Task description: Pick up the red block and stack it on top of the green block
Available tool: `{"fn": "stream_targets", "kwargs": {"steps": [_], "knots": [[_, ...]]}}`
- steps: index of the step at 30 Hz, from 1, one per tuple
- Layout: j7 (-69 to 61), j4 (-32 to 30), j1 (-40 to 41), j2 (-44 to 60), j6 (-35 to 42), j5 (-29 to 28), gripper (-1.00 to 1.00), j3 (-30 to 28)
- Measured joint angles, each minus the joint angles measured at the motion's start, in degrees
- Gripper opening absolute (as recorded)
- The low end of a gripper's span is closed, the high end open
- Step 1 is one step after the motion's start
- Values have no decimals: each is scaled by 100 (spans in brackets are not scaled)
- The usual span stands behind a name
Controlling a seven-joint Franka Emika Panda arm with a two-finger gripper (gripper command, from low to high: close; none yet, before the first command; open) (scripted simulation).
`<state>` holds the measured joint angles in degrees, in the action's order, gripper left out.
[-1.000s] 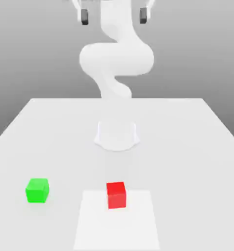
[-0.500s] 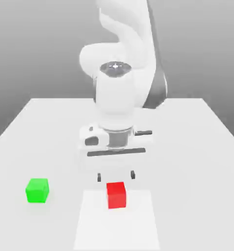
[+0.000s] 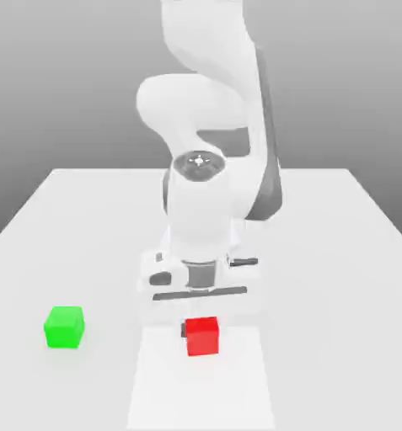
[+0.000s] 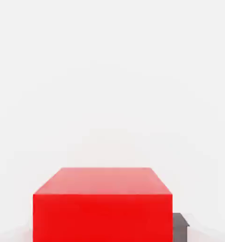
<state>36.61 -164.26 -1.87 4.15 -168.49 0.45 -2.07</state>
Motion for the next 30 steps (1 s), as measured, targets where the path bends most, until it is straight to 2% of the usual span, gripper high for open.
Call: {"fn": "stream_targets", "kwargs": {"steps": [5,16,22,27,28,30], "knots": [[202,-55,302,-802,748,-115,-100,-93],[1476,556,1997,-1014,1551,-407,-100,-1423],[1249,667,2000,-428,1082,51,-100,-1595],[819,683,2111,257,463,657,-100,-1366],[775,683,2137,331,397,719,100,-1329],[775,683,2137,331,397,719,100,-1329]]}}
